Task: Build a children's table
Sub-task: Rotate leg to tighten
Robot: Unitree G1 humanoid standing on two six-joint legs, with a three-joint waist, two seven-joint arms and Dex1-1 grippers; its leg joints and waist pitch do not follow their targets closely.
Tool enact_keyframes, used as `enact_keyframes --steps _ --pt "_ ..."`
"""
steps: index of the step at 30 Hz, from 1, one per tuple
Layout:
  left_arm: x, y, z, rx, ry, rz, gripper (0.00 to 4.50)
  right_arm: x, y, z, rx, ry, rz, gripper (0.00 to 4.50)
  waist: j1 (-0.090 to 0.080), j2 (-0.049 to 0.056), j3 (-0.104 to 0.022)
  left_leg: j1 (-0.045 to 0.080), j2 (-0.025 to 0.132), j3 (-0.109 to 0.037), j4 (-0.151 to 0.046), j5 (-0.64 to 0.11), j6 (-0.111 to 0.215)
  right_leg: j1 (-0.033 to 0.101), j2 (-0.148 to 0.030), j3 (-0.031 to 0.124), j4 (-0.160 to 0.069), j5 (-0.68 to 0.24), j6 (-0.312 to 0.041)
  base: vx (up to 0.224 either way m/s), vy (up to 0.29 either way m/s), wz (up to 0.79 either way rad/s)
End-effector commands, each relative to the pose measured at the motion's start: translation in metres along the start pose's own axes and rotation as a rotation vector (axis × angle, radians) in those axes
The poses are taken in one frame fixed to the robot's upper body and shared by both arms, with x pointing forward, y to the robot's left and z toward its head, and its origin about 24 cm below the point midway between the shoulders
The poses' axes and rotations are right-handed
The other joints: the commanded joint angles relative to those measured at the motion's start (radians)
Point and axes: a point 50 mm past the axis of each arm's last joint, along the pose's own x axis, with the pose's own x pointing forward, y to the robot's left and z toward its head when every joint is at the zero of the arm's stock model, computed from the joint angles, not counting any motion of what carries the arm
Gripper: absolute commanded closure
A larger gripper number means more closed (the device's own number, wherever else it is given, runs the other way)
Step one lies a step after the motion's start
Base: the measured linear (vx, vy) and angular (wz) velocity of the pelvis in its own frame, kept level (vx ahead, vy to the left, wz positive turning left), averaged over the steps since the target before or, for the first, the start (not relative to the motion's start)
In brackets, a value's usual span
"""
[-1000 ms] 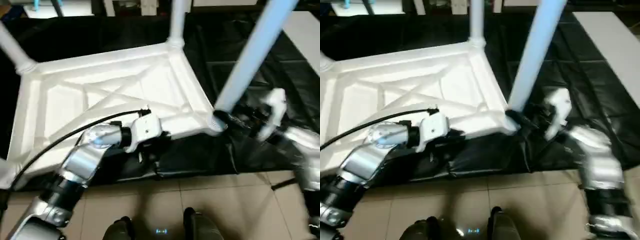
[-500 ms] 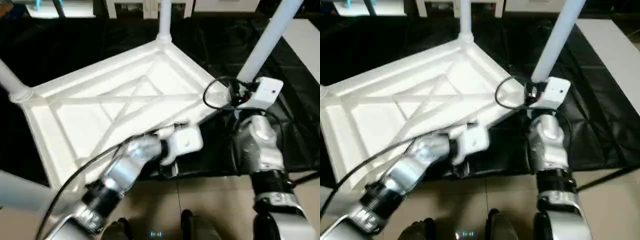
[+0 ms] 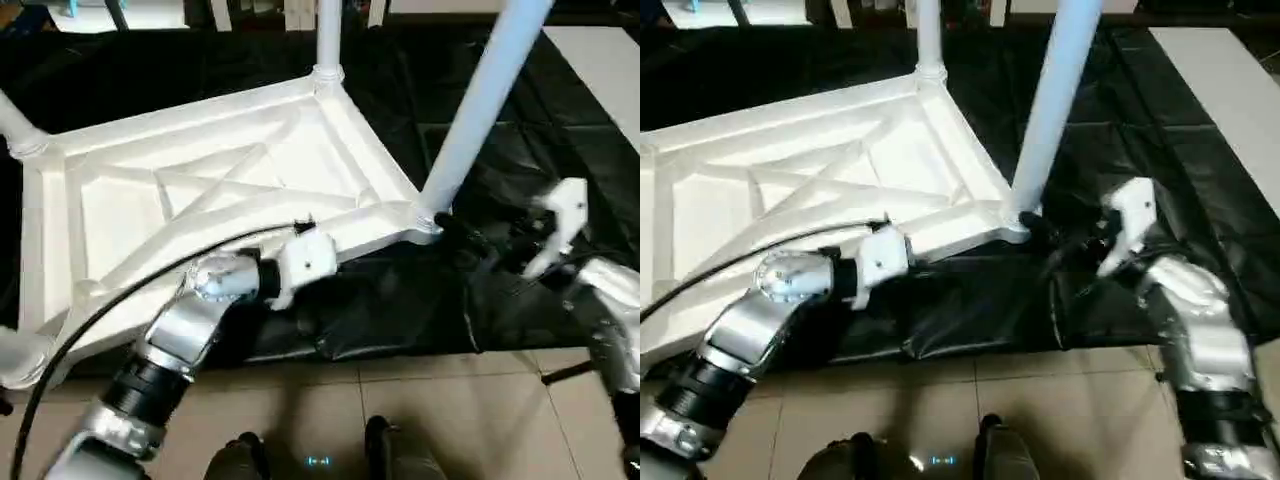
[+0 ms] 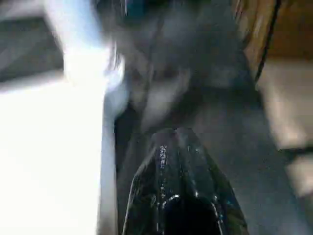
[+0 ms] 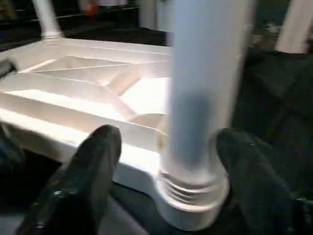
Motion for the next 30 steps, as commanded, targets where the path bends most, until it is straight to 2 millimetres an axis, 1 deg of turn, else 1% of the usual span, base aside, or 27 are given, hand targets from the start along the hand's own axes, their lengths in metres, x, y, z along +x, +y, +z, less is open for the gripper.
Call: enact_keyframes --steps 1,2,3,5,6,7,8,9,11,12,14,15,16,18,20,22,24,27,30 --pt "0.000 0.000 0.011 -0.052 -0.077 -0.014 4.17 -0.005 0.002 0.008 -0.010 -0.018 0.023 0.86 0.005 -0.013 -0.077 0.018 0.008 0.009 -0.054 -0.182 0.140 0.073 -0.012 0.014 -0.048 -0.132 -0.291 0.000 0.000 0.00" --pt "0.000 0.000 0.014 -0.066 -0.093 -0.019 4.09 -0.006 0.003 0.009 -0.006 -0.018 0.028 0.64 0.007 -0.010 -0.075 0.017 0.007 0.009 -0.054 -0.180 0.137 0.073 -0.012 0.015 -0.049 -0.141 -0.285 0.000 0.000 0.00" --pt "0.002 0.001 0.016 -0.063 -0.103 -0.012 4.06 -0.007 0.003 0.010 -0.016 -0.019 0.024 0.60 0.009 -0.009 -0.075 0.017 0.006 0.008 -0.054 -0.179 0.136 0.072 -0.011 0.014 -0.050 -0.150 -0.279 0.000 0.000 0.00" --pt "0.004 0.005 0.016 -0.037 -0.085 0.012 3.82 -0.008 0.003 0.010 -0.017 -0.015 0.029 0.42 0.009 -0.013 -0.076 0.015 0.003 0.008 -0.053 -0.186 0.133 0.073 -0.010 0.013 -0.054 -0.173 -0.264 0.000 0.000 0.00" --pt "0.006 0.009 0.011 -0.016 -0.034 0.042 3.70 -0.008 0.003 0.010 -0.022 -0.009 0.026 0.29 0.009 -0.011 -0.076 0.016 0.003 0.008 -0.053 -0.186 0.133 0.072 -0.008 0.013 -0.055 -0.177 -0.254 0.000 0.000 0.00" --pt "0.006 0.009 0.011 -0.016 -0.034 0.042 3.64 -0.008 0.003 0.010 -0.022 -0.009 0.026 0.21 0.009 -0.011 -0.079 0.017 0.001 0.007 -0.050 -0.175 0.134 0.073 -0.007 0.012 -0.052 -0.163 -0.247 0.000 0.000 0.00" --pt "0.007 0.017 0.001 0.015 0.063 0.089 3.60 -0.008 0.003 0.009 -0.015 -0.003 0.026 0.16 0.008 -0.011 -0.080 0.015 0.000 0.007 -0.049 -0.162 0.140 0.074 -0.005 0.012 -0.053 -0.147 -0.241 0.000 0.000 0.00" --pt "0.007 0.018 -0.002 0.019 0.088 0.100 3.60 -0.008 0.004 0.009 -0.013 -0.002 0.027 0.16 0.010 -0.010 -0.081 0.017 0.000 0.006 -0.048 -0.155 0.140 0.074 -0.006 0.011 -0.050 -0.138 -0.241 0.000 0.000 0.00" --pt "0.007 0.021 -0.005 0.024 0.119 0.116 3.38 -0.009 0.003 0.010 -0.012 -0.002 0.024 0.03 0.011 -0.012 -0.085 0.013 -0.002 0.005 -0.046 -0.122 0.148 0.079 -0.007 0.011 -0.043 -0.095 -0.250 0.000 0.000 0.00" --pt "0.007 0.021 -0.005 0.022 0.123 0.119 3.29 -0.009 0.003 0.010 -0.012 -0.001 0.023 0.00 0.011 -0.007 -0.085 0.016 -0.001 0.006 -0.044 -0.110 0.157 0.077 -0.005 0.011 -0.043 -0.068 -0.260 0.000 0.000 0.00" --pt "0.006 0.026 -0.010 0.001 0.174 0.159 3.20 -0.012 0.001 0.011 -0.022 0.006 0.011 0.00 0.013 -0.005 -0.086 0.016 0.000 0.006 -0.043 -0.091 0.167 0.078 -0.004 0.011 -0.036 -0.025 -0.278 0.000 0.000 0.00" --pt "0.006 0.027 -0.012 -0.007 0.197 0.173 2.95 -0.013 0.000 0.011 -0.023 0.010 0.006 0.00 0.015 -0.006 -0.085 0.016 0.000 0.007 -0.042 -0.088 0.172 0.079 -0.005 0.011 -0.036 -0.021 -0.287 0.000 0.000 0.00" --pt "0.006 0.027 -0.013 -0.015 0.213 0.171 2.95 -0.015 -0.001 0.011 -0.029 0.016 0.000 0.00 0.017 -0.004 -0.084 0.016 0.000 0.006 -0.042 -0.091 0.172 0.079 -0.006 0.011 -0.037 -0.027 -0.289 0.000 0.000 0.00" --pt "0.006 0.027 -0.016 -0.021 0.237 0.169 2.82 -0.016 -0.003 0.010 -0.037 0.031 -0.018 0.00 0.022 -0.004 -0.082 0.016 0.000 0.007 -0.043 -0.105 0.166 0.079 -0.007 0.011 -0.041 -0.064 -0.289 0.000 0.000 0.00" --pt "0.005 0.027 -0.021 0.002 0.275 0.175 2.76 -0.017 -0.003 0.009 -0.047 0.043 -0.025 0.00 0.023 -0.002 -0.082 0.017 0.000 0.006 -0.044 -0.117 0.160 0.077 -0.007 0.010 -0.043 -0.084 -0.285 0.000 0.000 0.00" --pt "0.005 0.027 -0.025 0.008 0.306 0.183 2.45 -0.017 -0.003 0.008 -0.051 0.049 -0.024 0.00 0.023 -0.003 -0.080 0.016 0.001 0.005 -0.045 -0.129 0.155 0.077 -0.007 0.010 -0.046 -0.097 -0.279 0.000 0.000 0.00" --pt "0.006 0.026 -0.026 0.006 0.318 0.168 2.40 -0.017 -0.003 0.008 -0.052 0.051 -0.023 0.00 0.023 -0.004 -0.079 0.015 0.000 0.005 -0.046 -0.142 0.149 0.077 -0.009 0.010 -0.047 -0.119 -0.275 0.000 0.000 0.00" --pt "0.006 0.023 -0.028 -0.009 0.330 0.143 2.40 -0.017 -0.003 0.007 -0.057 0.057 -0.026 0.00 0.024 -0.004 -0.078 0.016 0.000 0.004 -0.048 -0.157 0.137 0.076 -0.010 0.010 -0.050 -0.151 -0.266 0.000 0.000 0.00" --pt "0.006 0.021 -0.033 -0.017 0.384 0.119 2.40 -0.017 -0.005 0.008 -0.068 0.058 -0.037 0.00 0.022 -0.005 -0.079 0.014 -0.001 0.004 -0.048 -0.147 0.134 0.077 -0.009 0.010 -0.049 -0.141 -0.262 0.000 0.000 0.00"
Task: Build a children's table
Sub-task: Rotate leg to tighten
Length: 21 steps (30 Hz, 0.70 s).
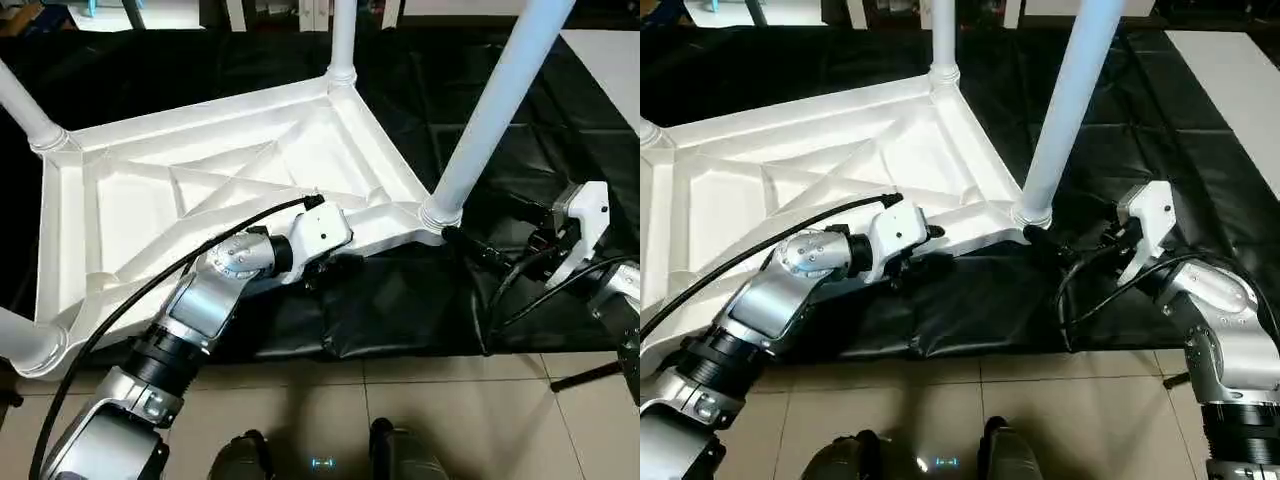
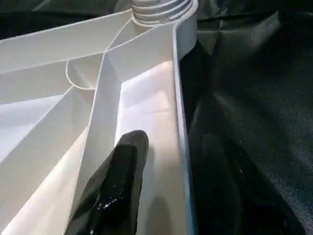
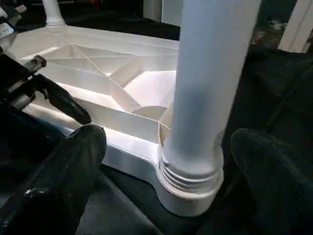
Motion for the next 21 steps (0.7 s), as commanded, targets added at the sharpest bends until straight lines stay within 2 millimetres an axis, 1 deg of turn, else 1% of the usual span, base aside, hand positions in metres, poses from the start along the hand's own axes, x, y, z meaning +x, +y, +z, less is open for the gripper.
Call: enact_keyframes --steps 1,2,3,4,5,7,8,9,11,12,15,16,17,18,19,20,21 --pt "0.004 -0.010 -0.016 -0.021 0.100 -0.051 2.40 -0.003 -0.004 0.002 -0.023 0.004 -0.017 0.00 0.002 -0.012 -0.081 0.015 -0.001 0.004 -0.052 -0.146 0.135 0.075 -0.009 0.010 -0.050 -0.139 -0.262 0.000 0.000 0.00" --pt "0.005 -0.008 -0.017 -0.025 0.120 -0.047 2.40 -0.003 -0.004 0.003 -0.026 0.003 -0.018 0.00 0.002 -0.011 -0.080 0.015 -0.001 0.005 -0.052 -0.149 0.136 0.074 -0.009 0.010 -0.051 -0.141 -0.263 0.000 0.000 0.00" --pt "0.006 -0.007 -0.016 -0.030 0.128 -0.041 2.58 -0.003 -0.005 0.004 -0.027 0.002 -0.018 0.00 0.001 -0.012 -0.080 0.014 -0.002 0.005 -0.051 -0.150 0.137 0.075 -0.009 0.010 -0.051 -0.141 -0.263 0.000 0.000 0.00" --pt "0.006 -0.007 -0.016 -0.030 0.128 -0.041 2.58 -0.003 -0.005 0.004 -0.027 0.002 -0.018 0.00 0.002 -0.012 -0.080 0.014 -0.002 0.005 -0.052 -0.149 0.136 0.076 -0.010 0.010 -0.051 -0.144 -0.263 0.000 0.000 0.00" --pt "0.008 -0.004 -0.015 -0.034 0.145 -0.036 2.69 -0.004 -0.006 0.005 -0.034 0.004 -0.019 0.00 0.003 -0.008 -0.080 0.014 -0.002 0.005 -0.052 -0.154 0.134 0.075 -0.010 0.010 -0.053 -0.156 -0.262 0.000 0.000 0.00" --pt "0.009 -0.001 -0.014 -0.027 0.169 -0.042 2.87 -0.004 -0.008 0.006 -0.043 0.005 -0.023 0.00 0.004 -0.005 -0.078 0.018 -0.002 0.006 -0.054 -0.176 0.127 0.072 -0.009 0.010 -0.057 -0.183 -0.260 0.000 0.000 0.00" --pt "0.009 -0.001 -0.014 -0.024 0.179 -0.054 2.97 -0.005 -0.009 0.007 -0.047 0.005 -0.027 0.00 0.003 -0.008 -0.077 0.013 -0.003 0.003 -0.055 -0.185 0.122 0.075 -0.011 0.009 -0.059 -0.206 -0.253 0.000 0.000 0.00" --pt "0.009 -0.001 -0.013 -0.022 0.184 -0.058 2.97 -0.005 -0.010 0.008 -0.049 0.005 -0.029 0.00 0.004 -0.004 -0.076 0.013 -0.003 0.003 -0.056 -0.190 0.118 0.075 -0.012 0.009 -0.061 -0.221 -0.248 0.000 0.000 0.00" --pt "0.008 -0.001 -0.013 -0.023 0.195 -0.064 3.24 -0.005 -0.011 0.008 -0.054 0.006 -0.035 0.00 0.003 -0.006 -0.077 0.015 -0.004 0.003 -0.056 -0.199 0.113 0.073 -0.012 0.009 -0.064 -0.243 -0.241 0.000 0.000 0.00" --pt "0.008 0.000 -0.013 -0.025 0.205 -0.069 3.31 -0.006 -0.012 0.009 -0.058 0.008 -0.039 0.00 0.003 -0.002 -0.077 0.014 -0.004 0.003 -0.057 -0.200 0.110 0.073 -0.012 0.009 -0.065 -0.247 -0.241 0.000 0.000 0.00" --pt "0.007 -0.003 -0.015 -0.022 0.223 -0.103 3.50 -0.006 -0.017 0.010 -0.076 0.011 -0.069 0.00 0.000 -0.006 -0.078 0.008 -0.006 0.000 -0.057 -0.186 0.110 0.077 -0.013 0.007 -0.063 -0.237 -0.240 0.000 0.000 0.00" --pt "0.006 -0.004 -0.015 -0.021 0.225 -0.106 3.63 -0.005 -0.017 0.010 -0.077 0.010 -0.076 0.00 0.001 -0.004 -0.078 0.009 -0.005 0.000 -0.057 -0.182 0.110 0.076 -0.013 0.007 -0.063 -0.237 -0.240 0.000 0.000 0.00" --pt "0.006 -0.005 -0.016 -0.020 0.230 -0.113 3.63 -0.005 -0.019 0.010 -0.079 0.005 -0.093 0.00 -0.001 -0.004 -0.079 0.009 -0.005 0.000 -0.056 -0.177 0.112 0.076 -0.012 0.007 -0.061 -0.224 -0.244 0.000 0.000 0.00" --pt "0.005 -0.006 -0.017 -0.019 0.235 -0.119 3.82 -0.004 -0.021 0.010 -0.081 0.001 -0.111 0.00 -0.001 -0.004 -0.080 0.011 -0.006 0.001 -0.055 -0.169 0.116 0.076 -0.012 0.007 -0.060 -0.208 -0.249 0.000 0.000 0.00" --pt "0.005 -0.007 -0.018 -0.018 0.236 -0.122 3.85 -0.004 -0.022 0.011 -0.081 -0.003 -0.123 0.00 -0.001 -0.004 -0.081 0.010 -0.006 0.001 -0.054 -0.160 0.118 0.077 -0.011 0.008 -0.059 -0.196 -0.253 0.000 0.000 0.00" --pt "0.005 -0.007 -0.018 -0.019 0.234 -0.120 3.88 -0.003 -0.023 0.011 -0.081 -0.009 -0.129 0.00 -0.002 -0.009 -0.081 0.008 -0.006 0.002 -0.053 -0.144 0.125 0.078 -0.010 0.008 -0.054 -0.170 -0.259 0.000 0.000 0.00" --pt "0.005 -0.008 -0.018 -0.018 0.231 -0.123 3.97 -0.002 -0.024 0.011 -0.069 -0.027 -0.124 0.00 -0.003 -0.009 -0.082 0.009 -0.006 0.003 -0.052 -0.131 0.135 0.078 -0.009 0.008 -0.053 -0.148 -0.265 0.000 0.000 0.00"
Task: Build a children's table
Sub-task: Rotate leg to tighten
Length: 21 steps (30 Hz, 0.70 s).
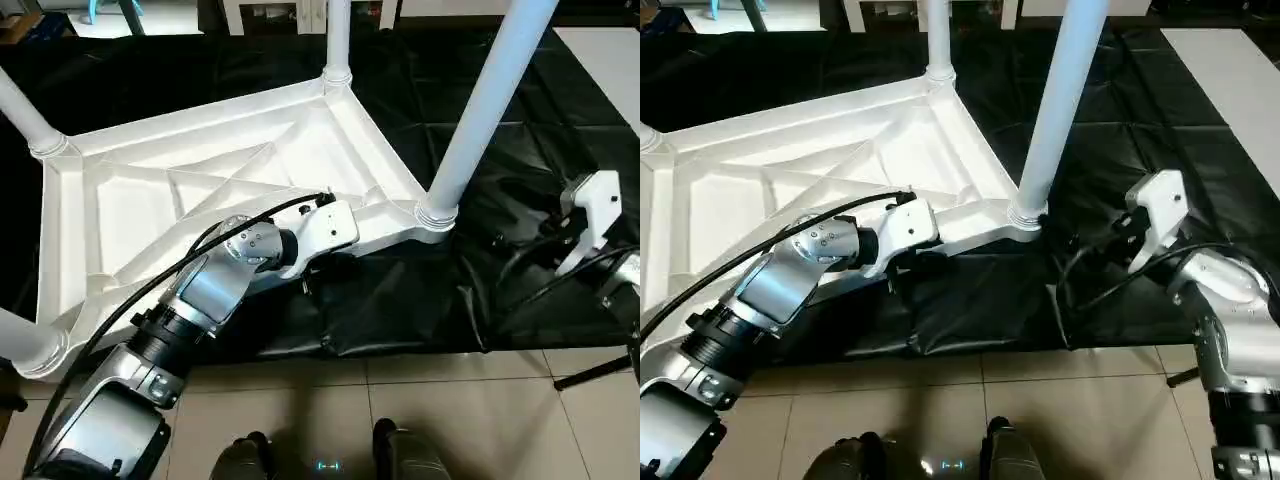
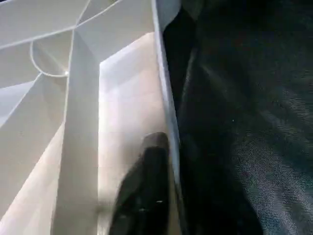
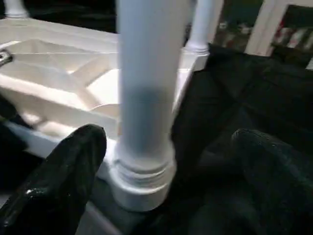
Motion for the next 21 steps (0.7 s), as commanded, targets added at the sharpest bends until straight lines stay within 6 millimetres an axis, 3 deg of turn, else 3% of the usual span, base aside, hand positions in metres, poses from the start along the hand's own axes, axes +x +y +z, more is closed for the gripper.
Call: enact_keyframes --steps 1,4,7,9,11,21 --pt "0.004 -0.013 -0.023 -0.050 0.086 -0.046 4.13 -0.002 -0.004 0.004 -0.004 -0.031 -0.021 0.00 0.001 -0.020 -0.081 0.010 -0.004 0.006 -0.051 -0.127 0.140 0.077 -0.009 0.009 -0.050 -0.137 -0.269 0.000 0.000 0.00" --pt "0.003 -0.015 -0.025 -0.049 0.078 -0.057 4.31 0.003 0.002 0.005 0.026 -0.071 0.055 0.00 0.001 -0.018 -0.079 0.010 -0.003 0.008 -0.050 -0.135 0.160 0.076 -0.009 0.008 -0.051 -0.123 -0.284 0.000 0.000 0.00" --pt "0.002 -0.016 -0.026 -0.046 0.069 -0.060 4.47 0.008 0.008 0.004 0.046 -0.092 0.120 0.00 0.000 -0.017 -0.077 0.010 -0.001 0.007 -0.053 -0.162 0.151 0.076 -0.011 0.007 -0.055 -0.169 -0.275 0.000 0.000 0.00" --pt "0.002 -0.019 -0.024 -0.040 0.049 -0.061 4.49 0.014 0.011 0.001 0.058 -0.080 0.152 0.00 -0.003 -0.024 -0.075 0.007 -0.002 0.004 -0.056 -0.181 0.136 0.077 -0.013 0.007 -0.059 -0.228 -0.258 0.000 0.000 0.00" --pt "0.001 -0.020 -0.024 -0.039 0.044 -0.063 4.49 0.016 0.010 -0.001 0.060 -0.075 0.154 0.00 -0.004 -0.021 -0.074 0.014 -0.001 0.007 -0.056 -0.180 0.130 0.071 -0.013 0.009 -0.063 -0.243 -0.253 0.000 0.000 0.00" --pt "0.000 -0.031 -0.022 -0.032 0.016 -0.099 4.49 0.047 0.012 -0.017 0.045 0.027 0.155 0.00 -0.004 -0.023 -0.082 0.013 -0.001 0.009 -0.051 -0.111 0.148 0.073 -0.011 0.009 -0.047 -0.148 -0.291 0.000 0.000 0.00"
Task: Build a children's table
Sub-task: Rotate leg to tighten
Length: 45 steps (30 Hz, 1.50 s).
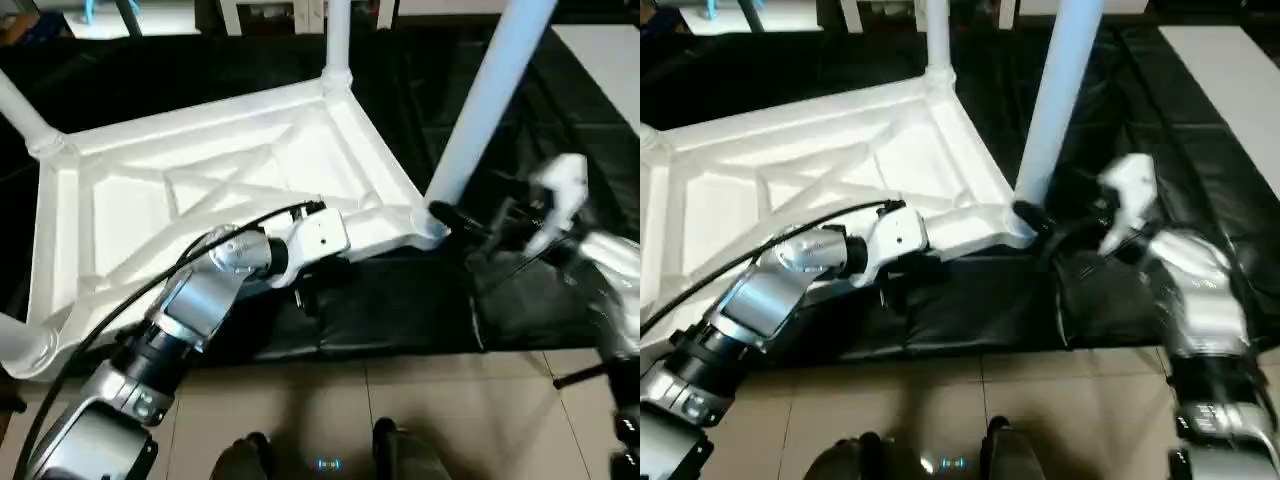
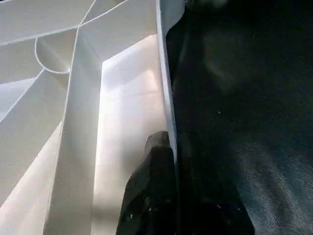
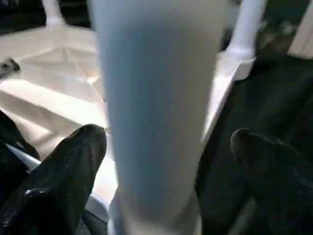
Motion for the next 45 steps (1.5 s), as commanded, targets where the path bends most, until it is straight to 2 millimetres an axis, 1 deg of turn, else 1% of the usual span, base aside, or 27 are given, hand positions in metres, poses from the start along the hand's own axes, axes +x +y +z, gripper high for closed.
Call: enact_keyframes --steps 1,2,3,6,7,10,12,16,17,18,21,26,27,31,32,34,35,36,37,38,39,40,41,42,43,44,45 --pt "0.008 -0.019 -0.017 -0.037 0.052 -0.082 4.49 0.002 0.001 -0.006 -0.004 0.030 0.005 0.00 -0.002 -0.021 -0.083 0.015 0.000 0.010 -0.046 -0.103 0.153 0.072 -0.010 0.011 -0.045 -0.131 -0.294 0.000 0.000 0.00" --pt "0.008 -0.019 -0.017 -0.037 0.052 -0.082 4.49 0.003 0.001 -0.007 -0.004 0.031 0.005 0.00 -0.001 -0.021 -0.084 0.015 0.000 0.010 -0.045 -0.085 0.164 0.073 -0.010 0.012 -0.040 -0.096 -0.303 0.000 0.000 0.00" --pt "0.008 -0.020 -0.017 -0.036 0.050 -0.085 4.50 0.005 0.002 -0.007 0.004 0.028 0.011 0.27 0.000 -0.026 -0.086 0.014 0.000 0.011 -0.044 -0.072 0.173 0.076 -0.009 0.011 -0.038 -0.074 -0.309 0.000 0.000 0.00" --pt "0.008 -0.022 -0.017 -0.036 0.048 -0.090 4.50 0.009 0.003 -0.007 0.022 0.018 0.030 0.37 -0.002 -0.026 -0.084 0.011 0.000 0.010 -0.044 -0.074 0.185 0.077 -0.012 0.010 -0.038 -0.089 -0.310 0.000 0.000 0.00" --pt "0.007 -0.023 -0.018 -0.037 0.048 -0.090 4.50 0.011 0.004 -0.007 0.030 0.013 0.046 0.60 -0.002 -0.027 -0.085 0.012 0.000 0.010 -0.044 -0.081 0.183 0.078 -0.013 0.010 -0.039 -0.105 -0.308 0.000 0.000 0.00" --pt "0.006 -0.024 -0.018 -0.037 0.050 -0.090 4.50 0.010 0.004 -0.007 0.023 0.016 0.056 0.78 -0.002 -0.026 -0.084 0.013 0.001 0.010 -0.044 -0.089 0.179 0.077 -0.013 0.011 -0.041 -0.124 -0.303 0.000 0.000 0.00" --pt "0.006 -0.024 -0.019 -0.037 0.053 -0.092 4.50 0.008 0.002 -0.008 0.022 0.013 0.057 0.99 -0.001 -0.022 -0.084 0.014 0.001 0.011 -0.044 -0.093 0.174 0.075 -0.013 0.011 -0.042 -0.133 -0.301 0.000 0.000 0.00" --pt "0.007 -0.024 -0.018 -0.036 0.054 -0.095 4.50 0.007 0.001 -0.009 0.023 0.009 0.056 1.28 -0.002 -0.023 -0.087 0.014 0.001 0.010 -0.043 -0.082 0.178 0.076 -0.011 0.011 -0.038 -0.104 -0.310 0.000 0.000 0.00" --pt "0.007 -0.024 -0.018 -0.036 0.053 -0.096 4.50 0.006 0.001 -0.009 0.025 0.007 0.053 1.35 -0.001 -0.021 -0.087 0.014 0.000 0.011 -0.042 -0.075 0.182 0.076 -0.010 0.011 -0.037 -0.088 -0.315 0.000 0.000 0.00" --pt "0.007 -0.024 -0.018 -0.036 0.053 -0.096 4.50 0.006 0.001 -0.009 0.025 0.005 0.053 1.54 -0.001 -0.021 -0.087 0.014 0.000 0.011 -0.042 -0.074 0.183 0.077 -0.010 0.011 -0.036 -0.085 -0.316 0.000 0.000 0.00" --pt "0.007 -0.024 -0.017 -0.037 0.051 -0.096 4.50 0.005 0.002 -0.010 0.032 -0.006 0.054 1.72 0.000 -0.019 -0.087 0.014 0.000 0.010 -0.042 -0.075 0.184 0.078 -0.011 0.011 -0.036 -0.084 -0.320 0.000 0.000 0.00" --pt "0.007 -0.024 -0.018 -0.045 0.050 -0.097 4.50 0.005 0.002 -0.010 0.036 -0.014 0.052 2.17 0.000 -0.020 -0.088 0.014 0.000 0.010 -0.041 -0.073 0.188 0.078 -0.010 0.011 -0.035 -0.075 -0.323 0.000 0.000 0.00" --pt "0.006 -0.024 -0.018 -0.051 0.049 -0.098 4.50 0.005 0.003 -0.010 0.040 -0.018 0.051 2.37 -0.001 -0.022 -0.086 0.013 0.000 0.010 -0.041 -0.074 0.188 0.078 -0.011 0.010 -0.035 -0.077 -0.323 0.000 0.000 0.00" --pt "0.006 -0.025 -0.019 -0.069 0.043 -0.101 4.50 0.007 0.005 -0.014 0.057 -0.015 0.016 2.50 -0.001 -0.022 -0.086 0.014 0.000 0.011 -0.041 -0.072 0.187 0.077 -0.011 0.011 -0.036 -0.083 -0.321 0.000 0.000 0.00" --pt "0.006 -0.025 -0.018 -0.079 0.035 -0.100 4.50 0.009 0.005 -0.018 0.065 -0.004 -0.029 2.51 -0.002 -0.022 -0.085 0.013 0.000 0.010 -0.042 -0.073 0.186 0.077 -0.011 0.011 -0.036 -0.088 -0.320 0.000 0.000 0.00" --pt "0.010 -0.024 -0.012 -0.105 0.023 -0.087 4.50 0.016 0.002 -0.030 0.097 0.023 -0.249 2.51 -0.006 -0.023 -0.082 0.010 -0.001 0.010 -0.044 -0.076 0.173 0.076 -0.012 0.011 -0.038 -0.113 -0.312 0.000 0.000 0.00" --pt "0.012 -0.024 -0.010 -0.111 0.021 -0.077 4.50 0.019 0.001 -0.035 0.117 0.029 -0.334 2.52 -0.012 -0.020 -0.080 0.009 -0.002 0.009 -0.046 -0.092 0.149 0.074 -0.014 0.011 -0.044 -0.162 -0.295 0.000 0.000 0.00" --pt "0.012 -0.024 -0.009 -0.113 0.021 -0.073 4.50 0.019 0.001 -0.036 0.126 0.032 -0.369 2.53 -0.019 -0.022 -0.080 0.010 -0.003 0.007 -0.050 -0.119 0.124 0.074 -0.014 0.010 -0.049 -0.207 -0.281 0.000 0.000 0.00" --pt "0.017 -0.024 -0.005 -0.129 0.019 -0.056 4.50 0.022 0.001 -0.044 0.167 0.045 -0.512 2.53 -0.024 -0.022 -0.077 0.012 -0.002 0.007 -0.053 -0.150 0.105 0.071 -0.013 0.010 -0.054 -0.245 -0.268 0.000 0.000 0.00" --pt "0.019 -0.024 -0.004 -0.134 0.018 -0.050 4.50 0.023 0.001 -0.046 0.179 0.048 -0.558 2.54 -0.025 -0.019 -0.074 0.013 -0.003 0.007 -0.054 -0.162 0.095 0.069 -0.014 0.011 -0.057 -0.261 -0.260 0.000 0.000 0.00" --pt "0.026 -0.025 0.003 -0.155 0.007 -0.029 4.50 0.028 0.005 -0.053 0.258 0.032 -0.690 2.54 -0.028 -0.016 -0.074 0.015 -0.003 0.006 -0.056 -0.188 0.076 0.065 -0.014 0.011 -0.061 -0.296 -0.245 0.000 0.000 0.00" --pt "0.026 -0.025 0.003 -0.155 0.007 -0.029 4.50 0.028 0.005 -0.053 0.258 0.032 -0.690 2.54 -0.030 -0.015 -0.073 0.016 -0.003 0.007 -0.058 -0.197 0.068 0.062 -0.013 0.011 -0.064 -0.307 -0.238 0.000 0.000 0.00" --pt "0.031 -0.025 0.007 -0.169 0.000 -0.015 4.50 0.032 0.009 -0.058 0.315 0.024 -0.772 2.54 -0.030 -0.018 -0.074 0.017 -0.005 0.004 -0.060 -0.221 0.058 0.065 -0.010 0.008 -0.065 -0.321 -0.224 0.000 0.000 0.00" --pt "0.037 -0.027 0.014 -0.173 -0.016 -0.009 4.50 0.039 0.015 -0.063 0.379 0.016 -0.838 2.54 -0.029 -0.017 -0.072 0.017 -0.004 0.005 -0.061 -0.235 0.053 0.060 -0.011 0.010 -0.067 -0.323 -0.212 0.000 0.000 0.00" --pt "0.037 -0.027 0.014 -0.173 -0.016 -0.009 4.50 0.039 0.015 -0.063 0.379 0.016 -0.838 2.54 -0.030 -0.012 -0.071 0.018 -0.005 0.006 -0.061 -0.245 0.050 0.056 -0.011 0.010 -0.068 -0.328 -0.207 0.000 0.000 0.00" --pt "0.045 -0.029 0.024 -0.153 -0.041 -0.013 4.50 0.058 0.030 -0.064 0.447 -0.005 -0.852 2.54 -0.032 -0.013 -0.069 0.017 -0.005 0.004 -0.065 -0.283 0.034 0.053 -0.009 0.008 -0.072 -0.346 -0.191 0.000 0.000 0.00" --pt "0.046 -0.029 0.025 -0.143 -0.043 -0.012 4.50 0.063 0.033 -0.063 0.457 -0.009 -0.839 2.54 -0.032 -0.013 -0.070 0.018 -0.006 0.002 -0.067 -0.293 0.028 0.054 -0.009 0.006 -0.071 -0.348 -0.186 0.000 0.000 0.00"
